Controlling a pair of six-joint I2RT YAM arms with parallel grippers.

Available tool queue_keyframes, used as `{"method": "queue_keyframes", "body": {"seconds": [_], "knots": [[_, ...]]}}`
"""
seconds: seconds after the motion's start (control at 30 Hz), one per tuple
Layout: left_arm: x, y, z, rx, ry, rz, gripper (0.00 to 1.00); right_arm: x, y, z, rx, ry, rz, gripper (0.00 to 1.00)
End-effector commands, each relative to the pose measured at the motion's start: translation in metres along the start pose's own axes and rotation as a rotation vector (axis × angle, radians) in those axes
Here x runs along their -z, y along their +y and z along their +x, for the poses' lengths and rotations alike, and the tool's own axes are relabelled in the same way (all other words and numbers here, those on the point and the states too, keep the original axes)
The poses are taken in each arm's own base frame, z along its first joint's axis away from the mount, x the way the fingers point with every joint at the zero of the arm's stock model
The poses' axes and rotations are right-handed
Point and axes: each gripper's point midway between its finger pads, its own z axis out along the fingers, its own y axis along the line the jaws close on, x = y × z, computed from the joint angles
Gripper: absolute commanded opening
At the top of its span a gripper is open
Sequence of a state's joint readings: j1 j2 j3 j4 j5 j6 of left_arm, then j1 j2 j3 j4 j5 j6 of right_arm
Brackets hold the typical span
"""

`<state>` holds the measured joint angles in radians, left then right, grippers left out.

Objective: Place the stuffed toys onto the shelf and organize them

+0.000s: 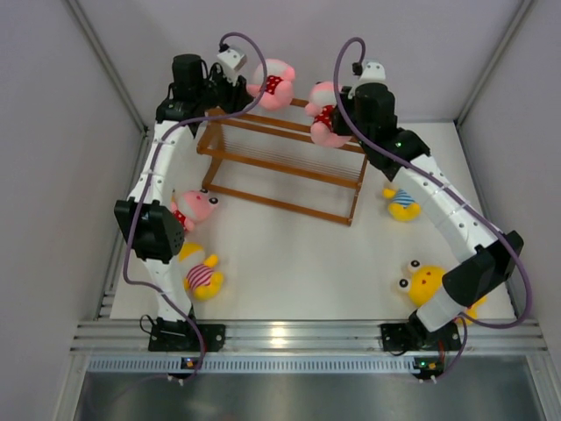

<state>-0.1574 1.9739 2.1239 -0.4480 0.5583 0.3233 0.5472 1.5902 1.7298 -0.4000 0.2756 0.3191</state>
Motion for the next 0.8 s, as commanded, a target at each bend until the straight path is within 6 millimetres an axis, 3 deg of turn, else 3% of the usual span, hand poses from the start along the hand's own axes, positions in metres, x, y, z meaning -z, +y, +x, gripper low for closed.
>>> {"method": "queue_keyframes", "body": {"seconds": [0.0, 0.07, 0.23, 0.3, 0.47, 0.63, 0.77], "knots": [[0.027, 0.005, -0.045, -0.050, -0.091, -0.058, 0.48, 0.008, -0.014, -0.022, -0.030, -0.070, 0.054, 0.05], [0.030, 0.006, -0.051, -0.046, -0.105, -0.067, 0.51, 0.010, -0.016, -0.024, -0.036, -0.082, 0.064, 0.00], [0.042, -0.005, -0.066, -0.083, -0.138, -0.036, 0.60, 0.020, -0.028, -0.037, -0.048, -0.138, 0.120, 0.00], [0.038, -0.007, -0.060, -0.088, -0.136, -0.016, 0.64, 0.021, -0.029, -0.038, -0.046, -0.141, 0.121, 0.00], [0.036, -0.005, -0.057, -0.044, -0.131, -0.018, 0.63, 0.023, -0.032, -0.036, -0.042, -0.136, 0.135, 0.00], [0.048, -0.011, -0.066, -0.049, -0.146, -0.017, 0.64, 0.028, -0.033, -0.048, -0.029, -0.161, 0.144, 0.00], [0.055, -0.015, -0.070, -0.055, -0.153, -0.020, 0.64, 0.022, -0.034, -0.043, -0.018, -0.148, 0.154, 0.00]]}}
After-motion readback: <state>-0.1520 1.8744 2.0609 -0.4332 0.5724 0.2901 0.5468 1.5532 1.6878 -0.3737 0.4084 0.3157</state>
